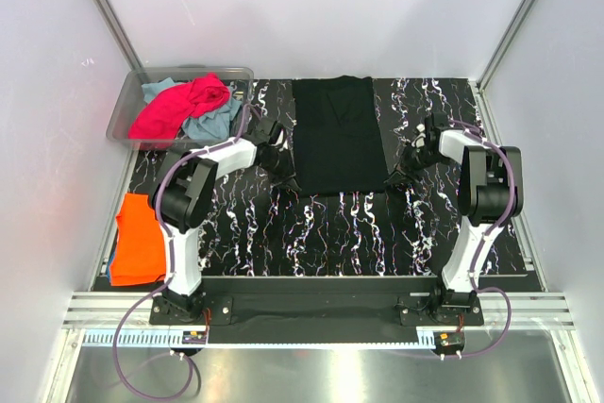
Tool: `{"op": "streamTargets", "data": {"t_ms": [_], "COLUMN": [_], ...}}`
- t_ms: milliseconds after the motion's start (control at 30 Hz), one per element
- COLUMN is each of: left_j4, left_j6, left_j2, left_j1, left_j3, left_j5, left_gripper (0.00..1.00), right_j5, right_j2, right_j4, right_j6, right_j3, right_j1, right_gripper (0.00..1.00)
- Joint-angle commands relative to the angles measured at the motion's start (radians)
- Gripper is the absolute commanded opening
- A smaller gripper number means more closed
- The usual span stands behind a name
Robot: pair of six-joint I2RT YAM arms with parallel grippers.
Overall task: Fold and stack the t-shirts
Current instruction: Fold the tshirt
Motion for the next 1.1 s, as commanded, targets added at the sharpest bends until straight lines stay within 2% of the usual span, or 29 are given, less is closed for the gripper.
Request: {"op": "streamTargets", "data": {"t_ms": [0, 133, 267, 400, 433, 467, 500, 533, 567, 600, 667, 700, 800, 900, 1067], "left_j4": [0.028, 0.014, 0.015, 0.015, 0.012, 0.009, -0.001, -0.009, -0.017, -0.049, -0.089, -0.119, -0.124, -0.124, -0.123], "left_j6": [0.011, 0.019, 0.025, 0.011, 0.014, 0.017, 0.024, 0.03, 0.037, 0.065, 0.117, 0.135, 0.181, 0.205, 0.208], "left_j2": [0.004, -0.037, -0.159, -0.29, -0.316, -0.35, -0.408, -0.44, -0.462, -0.485, -0.476, -0.438, -0.338, -0.176, 0.03], "left_j1": [0.007, 0.006, -0.005, -0.031, -0.036, -0.047, -0.05, -0.05, -0.05, -0.048, -0.044, -0.039, -0.004, 0.035, 0.081], "left_j3": [-0.014, -0.077, -0.192, -0.365, -0.387, -0.405, -0.428, -0.43, -0.427, -0.391, -0.321, -0.245, -0.133, 0.022, 0.226], "left_j5": [0.041, 0.059, 0.055, 0.053, 0.047, 0.039, 0.023, 0.018, 0.013, -0.001, -0.022, -0.048, -0.041, -0.035, -0.031], "left_gripper": [0.0, 0.0, 0.0, 0.0, 0.15, 0.29, 0.42, 0.48, 0.58, 0.62, 0.74, 0.75, 0.76, 0.74, 0.73], "right_j5": [0.055, 0.061, 0.085, 0.066, 0.066, 0.065, 0.075, 0.084, 0.094, 0.107, 0.117, 0.121, 0.14, 0.12, 0.072], "right_j2": [-0.059, -0.16, -0.293, -0.433, -0.456, -0.502, -0.523, -0.54, -0.56, -0.559, -0.498, -0.463, -0.306, -0.153, 0.034], "right_j4": [0.006, 0.004, 0.001, -0.014, -0.034, -0.042, -0.049, -0.057, -0.059, -0.059, -0.056, -0.056, -0.054, -0.059, -0.068], "right_j6": [0.035, 0.093, 0.161, 0.227, 0.23, 0.225, 0.221, 0.213, 0.204, 0.166, 0.1, 0.075, 0.006, -0.031, -0.031], "right_j3": [-0.036, -0.169, -0.318, -0.487, -0.501, -0.512, -0.517, -0.509, -0.497, -0.451, -0.388, -0.304, -0.128, 0.038, 0.226], "right_j1": [0.006, 0.008, 0.025, 0.025, 0.025, 0.025, 0.025, 0.025, 0.025, 0.026, 0.025, 0.025, 0.025, 0.025, 0.025], "right_gripper": [0.0, 0.0, 0.0, 0.01, 0.03, 0.24, 0.32, 0.37, 0.45, 0.53, 0.6, 0.64, 0.64, 0.63, 0.54]}}
